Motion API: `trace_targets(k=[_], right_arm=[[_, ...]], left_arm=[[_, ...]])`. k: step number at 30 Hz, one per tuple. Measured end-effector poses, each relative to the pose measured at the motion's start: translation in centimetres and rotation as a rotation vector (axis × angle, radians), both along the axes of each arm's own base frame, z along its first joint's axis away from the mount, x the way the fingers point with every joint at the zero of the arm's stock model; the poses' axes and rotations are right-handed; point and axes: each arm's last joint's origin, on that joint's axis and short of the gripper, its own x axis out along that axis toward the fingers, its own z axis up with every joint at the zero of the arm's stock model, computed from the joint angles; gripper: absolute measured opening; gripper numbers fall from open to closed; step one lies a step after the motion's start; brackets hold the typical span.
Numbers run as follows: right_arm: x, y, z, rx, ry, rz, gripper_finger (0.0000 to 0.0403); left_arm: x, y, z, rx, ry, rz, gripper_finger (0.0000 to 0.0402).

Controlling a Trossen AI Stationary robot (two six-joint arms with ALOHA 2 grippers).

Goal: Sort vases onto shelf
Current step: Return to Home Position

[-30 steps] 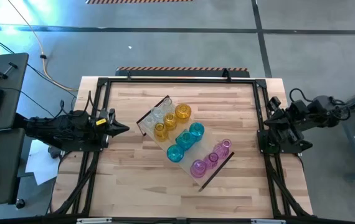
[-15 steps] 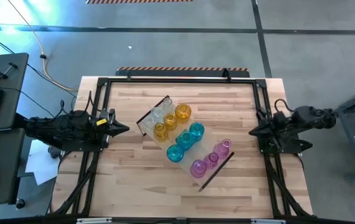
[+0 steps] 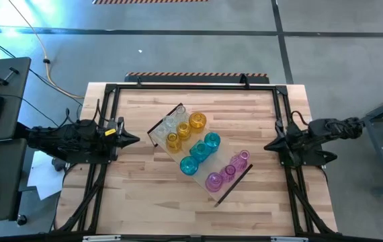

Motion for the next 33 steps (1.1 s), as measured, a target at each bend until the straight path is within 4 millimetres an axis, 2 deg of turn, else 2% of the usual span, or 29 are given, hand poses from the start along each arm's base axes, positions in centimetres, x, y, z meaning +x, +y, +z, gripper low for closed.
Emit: trace_targets(k=[2, 8, 16, 22, 29, 33], right_arm=[[0.0, -0.2, -0.4, 0.001, 0.040, -0.051, 0.0000], [0.0, -0.3, -0.2, 0.026, 0.020, -0.114, 0.0000], [0.5, -0.2, 1.1, 0.031, -0.153, -0.123, 0.0000], [1.9, 0.2, -1.1, -0.084, -0.190, -0.111, 0.0000], [2.9, 0.6, -3.7, -0.111, -0.148, -0.100, 0.0000], [3.1, 0.7, -4.5, -0.129, -0.140, -0.097, 0.0000]], left_arm=[[0.0, 0.0, -0.1, 0.003, 0.015, 0.000, 0.0003], [-0.1, 0.0, -0.3, -0.029, 0.033, 0.005, 0.0003], [0.0, 0.0, -0.3, -0.028, 0.031, 0.011, 0.0003], [0.0, 0.0, -0.3, -0.028, 0.032, 0.011, 0.0003], [0.0, 0.0, -0.3, -0.020, 0.032, 0.011, 0.0003], [0.0, 0.0, -0.3, -0.020, 0.032, 0.011, 0.0003]])
